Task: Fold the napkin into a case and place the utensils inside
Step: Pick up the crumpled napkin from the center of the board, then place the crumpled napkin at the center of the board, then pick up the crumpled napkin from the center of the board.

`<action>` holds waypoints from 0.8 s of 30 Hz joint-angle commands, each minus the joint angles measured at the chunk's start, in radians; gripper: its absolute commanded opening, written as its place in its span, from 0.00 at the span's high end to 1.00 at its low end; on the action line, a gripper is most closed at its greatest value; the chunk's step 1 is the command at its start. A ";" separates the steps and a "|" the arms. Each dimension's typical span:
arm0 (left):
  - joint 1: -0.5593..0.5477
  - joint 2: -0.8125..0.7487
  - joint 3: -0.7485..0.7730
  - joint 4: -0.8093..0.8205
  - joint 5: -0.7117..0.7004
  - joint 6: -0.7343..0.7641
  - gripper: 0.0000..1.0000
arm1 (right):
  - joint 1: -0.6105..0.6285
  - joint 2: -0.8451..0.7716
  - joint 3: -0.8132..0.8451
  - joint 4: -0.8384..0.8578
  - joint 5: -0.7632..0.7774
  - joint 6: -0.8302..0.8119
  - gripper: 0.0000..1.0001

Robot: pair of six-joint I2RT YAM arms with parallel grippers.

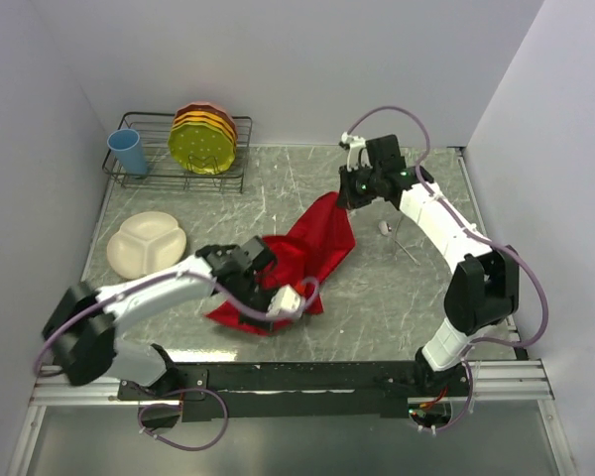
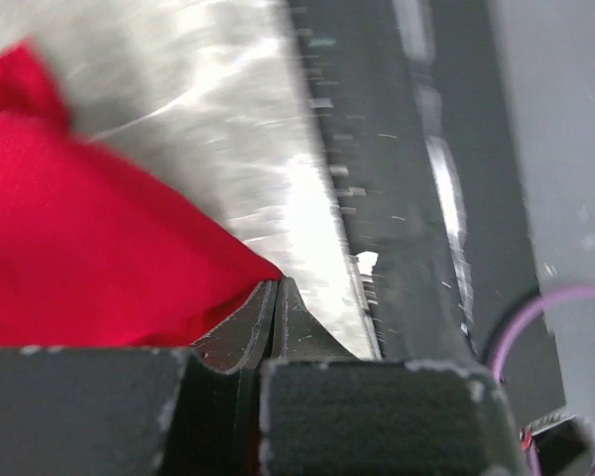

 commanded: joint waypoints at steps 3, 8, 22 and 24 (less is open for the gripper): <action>-0.190 -0.265 -0.139 -0.051 -0.108 0.168 0.99 | -0.008 -0.135 0.154 -0.002 -0.042 -0.016 1.00; -0.284 -0.459 -0.221 -0.072 -0.222 0.199 0.75 | -0.002 -0.225 0.140 -0.024 -0.088 -0.066 1.00; 0.555 -0.102 0.173 0.139 0.093 -0.370 0.34 | 0.002 -0.747 -0.269 -0.392 -0.041 -0.293 1.00; 0.540 -0.015 0.199 0.249 0.123 -0.462 0.26 | 0.002 -0.813 -0.295 -0.389 -0.023 -0.287 1.00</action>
